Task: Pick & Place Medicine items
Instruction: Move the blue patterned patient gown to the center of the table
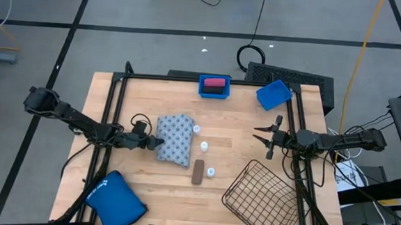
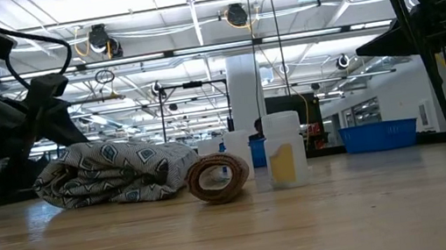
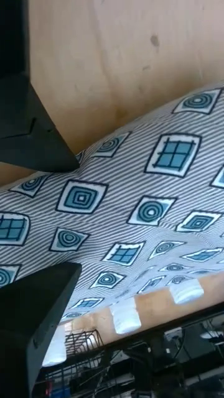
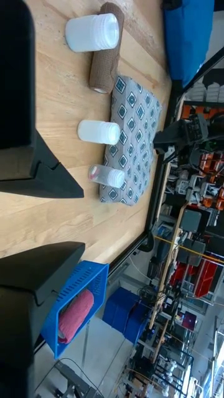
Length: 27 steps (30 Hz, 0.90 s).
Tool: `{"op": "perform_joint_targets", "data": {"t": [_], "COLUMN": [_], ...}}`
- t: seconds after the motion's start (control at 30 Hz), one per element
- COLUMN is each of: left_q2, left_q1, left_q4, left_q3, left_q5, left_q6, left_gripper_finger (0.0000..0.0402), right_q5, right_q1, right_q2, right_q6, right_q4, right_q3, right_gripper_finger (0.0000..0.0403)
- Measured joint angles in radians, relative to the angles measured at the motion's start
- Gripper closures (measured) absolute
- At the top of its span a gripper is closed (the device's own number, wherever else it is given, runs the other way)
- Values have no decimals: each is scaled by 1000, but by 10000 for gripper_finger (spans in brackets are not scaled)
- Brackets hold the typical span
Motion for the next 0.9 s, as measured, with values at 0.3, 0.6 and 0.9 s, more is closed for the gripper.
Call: {"op": "perform_joint_targets", "data": {"t": [0.3, 0.6, 0.9], "left_q2": [0, 0, -85], "left_q1": [0, 0, 0], "left_q4": [7, 41, 51], "left_q3": [0, 0, 21], "left_q5": [-5, 12, 128], "left_q6": [50, 109, 239], "left_gripper_finger": [147, 147, 147], "right_q5": [2, -2, -2], "right_q1": [-1, -1, -1], "right_q2": [0, 0, 0], "right_q6": [-139, -481, -137], "right_q4": [5, 161, 277], "right_q3": [0, 0, 0], "right_gripper_finger": [287, 287, 287]}}
